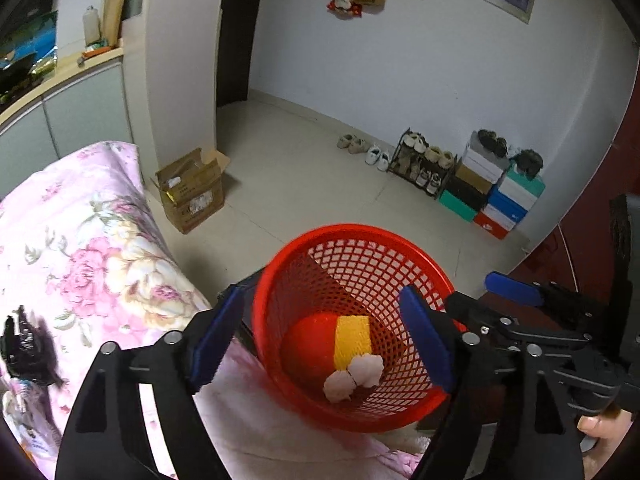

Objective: Collect trash
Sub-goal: 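Open both tools over the red basket to drop the mesh and cloth, then move both tools back over the trash pile on the bed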

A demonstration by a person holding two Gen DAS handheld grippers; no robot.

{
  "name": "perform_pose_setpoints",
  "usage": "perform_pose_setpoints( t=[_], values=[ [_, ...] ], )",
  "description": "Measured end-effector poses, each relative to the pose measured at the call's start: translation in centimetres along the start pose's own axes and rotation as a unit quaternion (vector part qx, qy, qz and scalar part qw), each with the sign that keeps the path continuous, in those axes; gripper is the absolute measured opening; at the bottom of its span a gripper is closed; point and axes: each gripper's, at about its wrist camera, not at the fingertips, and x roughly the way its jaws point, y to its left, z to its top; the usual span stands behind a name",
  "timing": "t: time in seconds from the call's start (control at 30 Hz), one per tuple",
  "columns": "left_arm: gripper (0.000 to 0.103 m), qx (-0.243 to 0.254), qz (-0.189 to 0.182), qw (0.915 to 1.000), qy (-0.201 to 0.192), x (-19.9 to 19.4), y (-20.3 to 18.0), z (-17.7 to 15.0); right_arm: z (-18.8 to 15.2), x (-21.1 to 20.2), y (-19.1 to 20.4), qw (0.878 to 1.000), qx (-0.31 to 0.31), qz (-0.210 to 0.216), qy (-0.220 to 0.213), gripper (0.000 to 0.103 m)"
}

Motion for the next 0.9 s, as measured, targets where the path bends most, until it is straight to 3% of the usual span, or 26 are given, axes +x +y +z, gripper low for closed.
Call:
perform_pose_setpoints(
  t=[0.3,0.53,0.83,0.9],
  values=[
    [0.089,0.013,0.067,0.9954,-0.068,-6.6,0.5,-1.2,-0.6,-4.9,1.6,0.997,-0.015,0.006,-0.082,0.078],
    [0.091,0.008,0.134,0.9828,-0.127,-13.0,2.0,-3.6,-1.0,-8.1,5.0,0.989,-0.037,0.068,-0.125,0.087],
    [0.093,-0.034,0.186,0.9719,-0.14,-18.9,4.9,-7.1,-1.7,-9.2,10.4,0.98,-0.088,0.116,-0.133,0.091],
    [0.093,-0.04,0.209,0.9672,-0.139,-20.0,5.7,-8.0,-2.3,-9.5,11.3,0.976,-0.095,0.127,-0.152,0.091]
  ],
)
